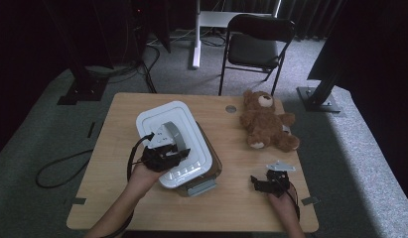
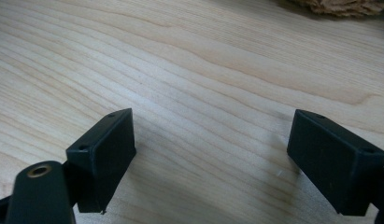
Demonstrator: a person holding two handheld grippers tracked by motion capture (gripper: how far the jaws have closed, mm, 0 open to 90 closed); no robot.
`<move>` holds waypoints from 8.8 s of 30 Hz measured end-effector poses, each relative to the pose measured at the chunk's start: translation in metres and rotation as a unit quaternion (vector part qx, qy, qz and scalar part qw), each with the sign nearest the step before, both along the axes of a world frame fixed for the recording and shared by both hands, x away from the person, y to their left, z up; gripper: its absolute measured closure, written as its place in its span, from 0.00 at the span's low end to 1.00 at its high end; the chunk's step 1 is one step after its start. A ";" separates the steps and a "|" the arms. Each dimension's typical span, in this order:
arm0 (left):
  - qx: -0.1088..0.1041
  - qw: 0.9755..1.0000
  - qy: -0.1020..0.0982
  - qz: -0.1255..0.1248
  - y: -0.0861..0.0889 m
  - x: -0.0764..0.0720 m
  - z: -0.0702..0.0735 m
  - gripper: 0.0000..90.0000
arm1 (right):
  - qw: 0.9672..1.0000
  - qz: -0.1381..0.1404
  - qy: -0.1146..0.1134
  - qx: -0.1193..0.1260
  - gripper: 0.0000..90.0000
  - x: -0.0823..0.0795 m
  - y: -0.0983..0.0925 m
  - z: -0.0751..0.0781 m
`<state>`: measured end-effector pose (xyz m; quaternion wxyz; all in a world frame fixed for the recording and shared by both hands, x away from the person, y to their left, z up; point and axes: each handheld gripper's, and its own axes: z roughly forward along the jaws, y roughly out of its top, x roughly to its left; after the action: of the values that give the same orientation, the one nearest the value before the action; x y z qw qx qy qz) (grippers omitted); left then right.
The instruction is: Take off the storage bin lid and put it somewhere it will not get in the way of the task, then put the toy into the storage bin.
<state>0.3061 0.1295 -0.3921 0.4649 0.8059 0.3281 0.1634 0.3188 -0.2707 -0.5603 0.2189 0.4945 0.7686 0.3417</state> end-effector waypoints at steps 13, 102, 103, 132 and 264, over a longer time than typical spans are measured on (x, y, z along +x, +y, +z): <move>0.005 1.000 -0.012 0.012 0.026 -0.012 0.014 0.77 | 1.000 -0.003 0.000 0.001 0.16 0.000 0.000 0.000; -0.013 0.986 0.158 0.042 0.129 0.024 -0.136 0.74 | 1.000 -0.005 0.000 0.000 0.16 0.000 0.000 0.000; -0.012 0.985 0.164 0.049 0.129 0.026 -0.139 0.73 | 1.000 -0.005 0.000 0.000 0.16 0.000 0.000 0.000; 0.023 0.986 0.118 0.118 0.134 0.004 -0.134 0.18 | 1.000 -0.005 0.000 0.000 0.16 0.000 0.000 0.000; 0.083 0.932 0.101 0.338 0.198 -0.024 -0.164 0.01 | 0.979 -0.172 0.047 0.101 0.12 0.178 -0.036 0.079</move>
<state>0.2817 0.3272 -0.5564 0.2776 0.6954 0.6118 0.2550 0.4972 -0.3067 -0.4811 0.1872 0.6543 0.6432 0.3509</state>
